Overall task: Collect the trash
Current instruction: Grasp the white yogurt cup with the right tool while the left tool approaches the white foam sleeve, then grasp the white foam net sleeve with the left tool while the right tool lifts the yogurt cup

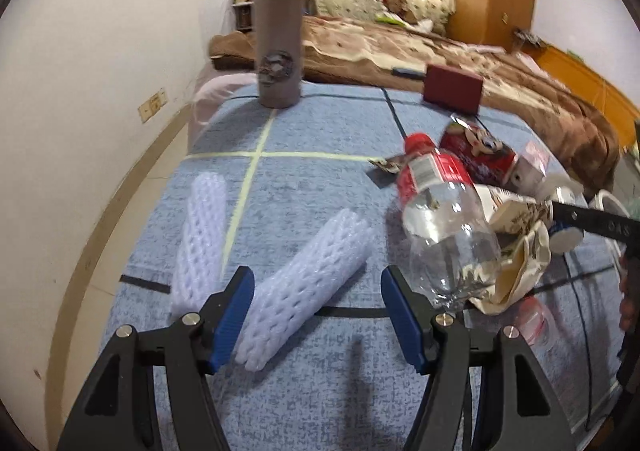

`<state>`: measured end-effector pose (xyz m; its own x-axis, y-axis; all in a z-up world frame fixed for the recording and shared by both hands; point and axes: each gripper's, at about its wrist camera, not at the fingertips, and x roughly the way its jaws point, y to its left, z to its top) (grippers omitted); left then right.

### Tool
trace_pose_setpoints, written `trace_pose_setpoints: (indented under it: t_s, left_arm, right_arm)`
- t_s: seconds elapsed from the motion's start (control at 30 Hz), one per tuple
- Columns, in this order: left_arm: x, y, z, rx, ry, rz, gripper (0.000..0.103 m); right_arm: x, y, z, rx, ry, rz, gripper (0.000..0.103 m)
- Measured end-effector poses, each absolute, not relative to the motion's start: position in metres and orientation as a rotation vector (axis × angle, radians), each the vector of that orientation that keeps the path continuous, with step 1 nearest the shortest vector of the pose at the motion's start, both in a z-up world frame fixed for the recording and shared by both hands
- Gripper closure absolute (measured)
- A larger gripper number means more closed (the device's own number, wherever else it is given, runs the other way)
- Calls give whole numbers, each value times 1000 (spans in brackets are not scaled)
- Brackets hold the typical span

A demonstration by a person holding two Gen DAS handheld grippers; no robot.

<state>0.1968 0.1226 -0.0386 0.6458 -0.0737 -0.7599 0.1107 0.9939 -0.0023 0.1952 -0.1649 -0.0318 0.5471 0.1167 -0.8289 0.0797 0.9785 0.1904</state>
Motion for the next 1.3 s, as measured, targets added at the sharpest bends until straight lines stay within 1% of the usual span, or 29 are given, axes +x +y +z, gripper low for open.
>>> trace_pose_setpoints:
  t_s: [0.23,0.27,0.37,0.63,0.9,1.07,1.17,1.3]
  left_arm:
    - [197,118,-46,57,882,-111,35]
    - [196,118,-45,52,880,-112,37]
    - [193,117,-44,44,886,-117,40]
    - [183,106,-40,-5,913,-185,40]
    - [192,110,-42,153,864,-44,38]
    - [199,113,-42,176,845,-50,38]
    - [208,108,-54,219,916,-66,38]
    - [206,103,-60,229,931,-66,39]
  right_arm:
    - [191,-163,-33,187,988,37,42]
    - [190,-164,-32,184,983,39,44]
    - [187,-166,-32,177,976,48,44]
    - [179,-172,-31,127,948,30,44]
    - [180,-173,-32,113,949,44,44]
    - [181,-173,-33,121,951,50,44]
    - [181,-173,-33,120,949,54,44]
    - [180,-172,-34,112,943,61,44]
